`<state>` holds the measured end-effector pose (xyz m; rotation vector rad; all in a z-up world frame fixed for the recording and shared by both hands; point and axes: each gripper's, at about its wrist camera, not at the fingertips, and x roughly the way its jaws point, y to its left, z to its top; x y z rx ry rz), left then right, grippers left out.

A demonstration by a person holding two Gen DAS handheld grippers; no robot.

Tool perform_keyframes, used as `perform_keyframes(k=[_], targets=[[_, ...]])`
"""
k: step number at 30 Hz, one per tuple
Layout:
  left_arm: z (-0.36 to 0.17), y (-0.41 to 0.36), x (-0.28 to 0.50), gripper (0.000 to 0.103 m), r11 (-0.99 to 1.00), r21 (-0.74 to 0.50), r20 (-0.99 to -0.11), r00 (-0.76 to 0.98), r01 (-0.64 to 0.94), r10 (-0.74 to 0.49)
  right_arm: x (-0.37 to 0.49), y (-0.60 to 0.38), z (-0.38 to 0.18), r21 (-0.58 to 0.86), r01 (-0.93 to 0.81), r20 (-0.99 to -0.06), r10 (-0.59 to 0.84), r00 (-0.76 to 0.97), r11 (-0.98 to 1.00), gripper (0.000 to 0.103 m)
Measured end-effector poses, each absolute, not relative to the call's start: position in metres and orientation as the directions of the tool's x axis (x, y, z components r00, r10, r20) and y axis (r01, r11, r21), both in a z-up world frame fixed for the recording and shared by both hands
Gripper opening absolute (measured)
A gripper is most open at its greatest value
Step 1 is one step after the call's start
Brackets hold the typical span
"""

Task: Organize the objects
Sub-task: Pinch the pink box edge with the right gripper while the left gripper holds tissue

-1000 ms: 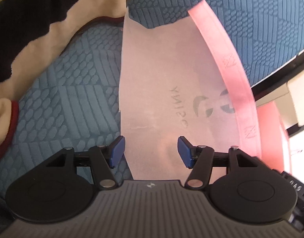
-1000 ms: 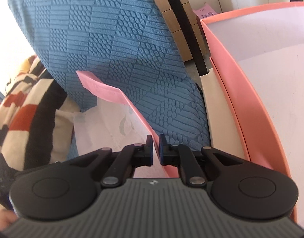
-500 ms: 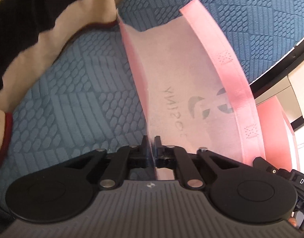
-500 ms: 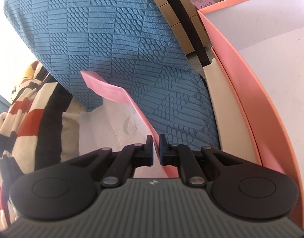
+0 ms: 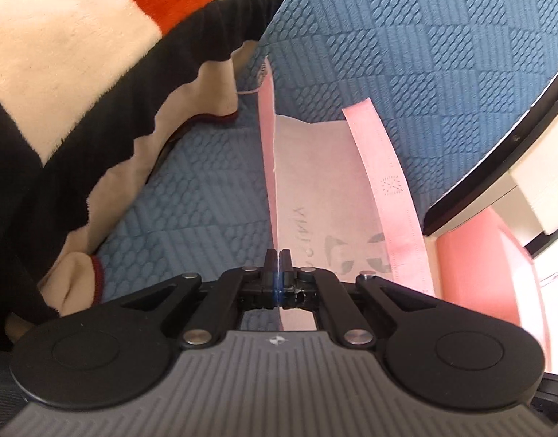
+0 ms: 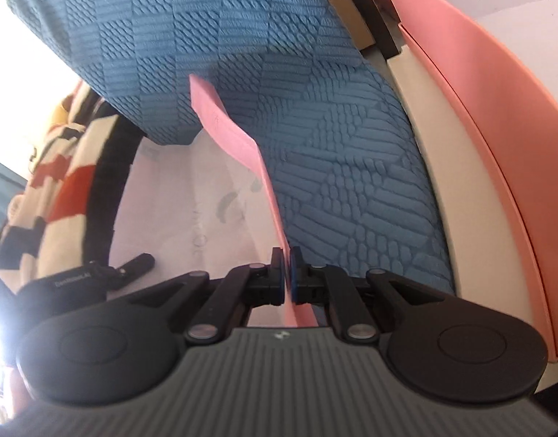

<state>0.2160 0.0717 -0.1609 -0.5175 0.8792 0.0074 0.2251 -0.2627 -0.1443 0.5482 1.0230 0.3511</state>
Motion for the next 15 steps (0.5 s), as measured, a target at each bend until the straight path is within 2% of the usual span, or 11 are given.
perform_keyframes(k=[6,11,14,15], targets=[[-0.179,0.071,0.231,0.001,0.88,-0.414,-0.787,0.577,-0.231,-0.219,0.226,-0.262,-0.152,0.498,-0.014,-0.749,0.438,0.497,0.867,0.006],[-0.178,0.07,0.228,0.003,0.874,-0.428,-0.788,0.567,-0.228,-0.238,0.225,-0.259,-0.156,0.467,-0.016,-0.76,0.411,0.503,0.884,0.006],[-0.172,0.07,0.226,0.011,0.877,-0.431,-0.776,0.583,-0.212,-0.24,0.223,-0.257,-0.154,0.449,-0.029,-0.761,0.4,0.511,0.893,0.006],[-0.168,0.069,0.225,0.018,0.88,-0.429,-0.768,0.595,-0.205,-0.236,0.223,-0.256,-0.153,0.445,-0.034,-0.76,0.398,0.514,0.895,0.006]])
